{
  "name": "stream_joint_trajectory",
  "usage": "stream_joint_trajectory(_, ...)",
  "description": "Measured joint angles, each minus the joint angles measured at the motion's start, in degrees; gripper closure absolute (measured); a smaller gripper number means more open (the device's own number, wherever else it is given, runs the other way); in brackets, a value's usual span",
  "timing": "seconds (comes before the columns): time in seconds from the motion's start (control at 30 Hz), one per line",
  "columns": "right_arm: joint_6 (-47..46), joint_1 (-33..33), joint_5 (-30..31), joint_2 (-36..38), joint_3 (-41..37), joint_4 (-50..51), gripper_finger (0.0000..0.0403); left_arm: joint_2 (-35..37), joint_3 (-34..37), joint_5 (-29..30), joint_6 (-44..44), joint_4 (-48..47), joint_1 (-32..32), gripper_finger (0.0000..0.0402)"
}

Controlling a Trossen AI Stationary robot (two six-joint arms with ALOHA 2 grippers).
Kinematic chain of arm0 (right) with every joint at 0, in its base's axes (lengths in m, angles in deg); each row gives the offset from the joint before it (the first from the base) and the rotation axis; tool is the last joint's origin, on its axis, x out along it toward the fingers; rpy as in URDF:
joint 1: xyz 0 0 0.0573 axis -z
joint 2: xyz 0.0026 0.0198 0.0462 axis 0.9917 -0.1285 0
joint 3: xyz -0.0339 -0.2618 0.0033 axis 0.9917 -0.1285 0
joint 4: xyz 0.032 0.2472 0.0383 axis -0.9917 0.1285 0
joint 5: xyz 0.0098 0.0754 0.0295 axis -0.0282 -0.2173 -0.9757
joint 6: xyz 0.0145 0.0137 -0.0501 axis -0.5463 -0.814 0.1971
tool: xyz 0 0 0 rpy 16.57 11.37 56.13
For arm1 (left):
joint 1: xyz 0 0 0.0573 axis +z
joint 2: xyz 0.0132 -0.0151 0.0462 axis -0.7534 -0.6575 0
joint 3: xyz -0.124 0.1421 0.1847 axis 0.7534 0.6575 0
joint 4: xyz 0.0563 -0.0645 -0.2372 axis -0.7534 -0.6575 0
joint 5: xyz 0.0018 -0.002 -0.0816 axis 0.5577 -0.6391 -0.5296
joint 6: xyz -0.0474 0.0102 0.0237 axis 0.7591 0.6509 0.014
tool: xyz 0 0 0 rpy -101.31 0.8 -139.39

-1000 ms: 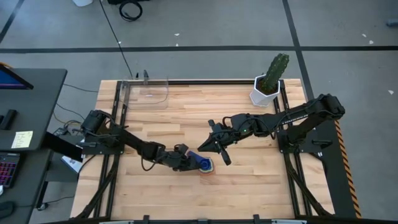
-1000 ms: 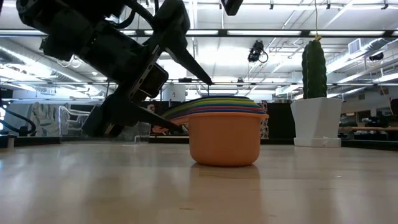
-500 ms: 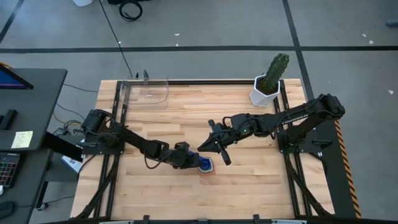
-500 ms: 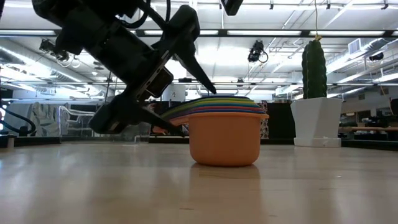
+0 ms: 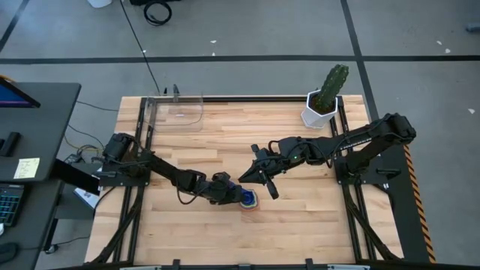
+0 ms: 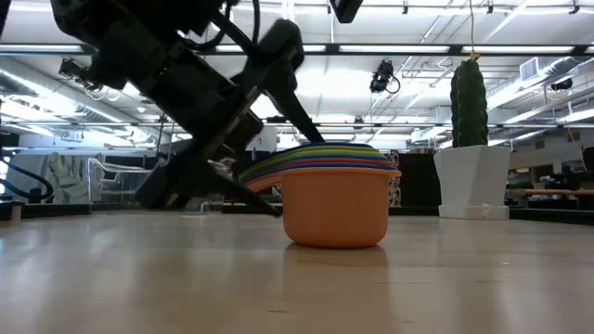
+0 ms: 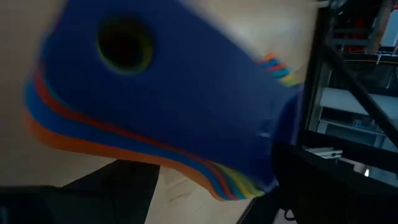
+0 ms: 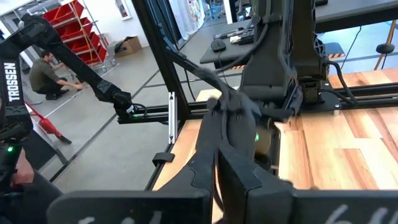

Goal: Nest measuring cups in basket
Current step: Put the stacked nesting measuring cups into the transparent bin

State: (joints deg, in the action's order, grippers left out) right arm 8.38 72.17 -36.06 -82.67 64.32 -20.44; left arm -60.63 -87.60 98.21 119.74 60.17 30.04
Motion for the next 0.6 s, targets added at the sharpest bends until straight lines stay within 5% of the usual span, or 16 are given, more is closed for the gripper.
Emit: stream_joint_trajectory(0.6, 0.0, 0.0, 0.0, 0.0, 0.0, -1.4, 0.0380, -3.9, -3.5, -5.2, 0.8, -0.6, 1.8, 0.0095)
